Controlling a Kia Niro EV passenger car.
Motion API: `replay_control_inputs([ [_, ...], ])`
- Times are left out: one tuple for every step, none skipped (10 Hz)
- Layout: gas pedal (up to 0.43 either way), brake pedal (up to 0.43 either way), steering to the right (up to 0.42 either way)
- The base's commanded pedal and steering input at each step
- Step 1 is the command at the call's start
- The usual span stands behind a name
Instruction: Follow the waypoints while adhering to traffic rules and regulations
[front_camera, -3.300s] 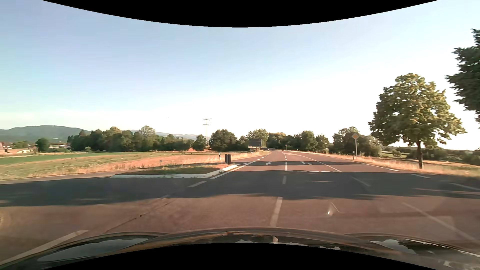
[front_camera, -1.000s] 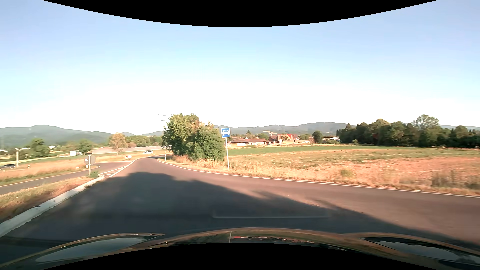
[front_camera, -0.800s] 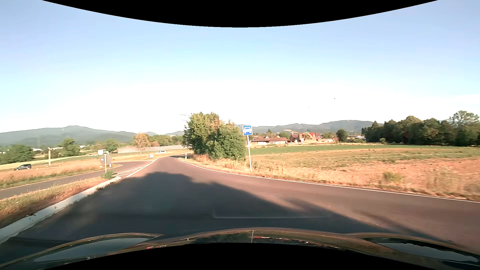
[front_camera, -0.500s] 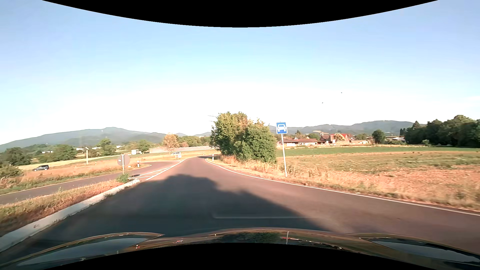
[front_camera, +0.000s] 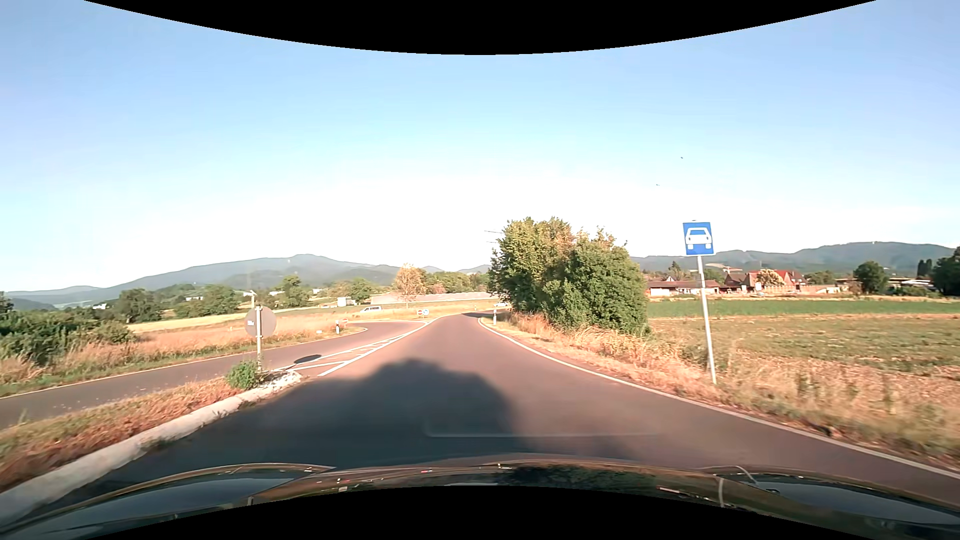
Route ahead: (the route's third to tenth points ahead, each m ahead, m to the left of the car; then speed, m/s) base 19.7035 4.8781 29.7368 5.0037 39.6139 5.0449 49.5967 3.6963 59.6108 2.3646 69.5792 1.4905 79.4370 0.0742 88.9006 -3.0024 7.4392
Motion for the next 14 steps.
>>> replay_control_inputs([
  [0.240, 0.000, -0.106],
  [0.240, 0.000, -0.093],
  [0.240, 0.000, -0.086],
  [0.240, 0.000, -0.076],
  [0.240, 0.000, -0.059],
  [0.240, 0.000, -0.045],
  [0.240, 0.000, -0.029],
  [0.240, 0.000, -0.019],
  [0.240, 0.000, -0.010],
  [0.240, 0.000, -0.005],
  [0.240, 0.000, 0.001],
  [0.240, 0.000, 0.003],
  [0.240, 0.000, 0.003],
  [0.240, 0.000, 0.003],
])
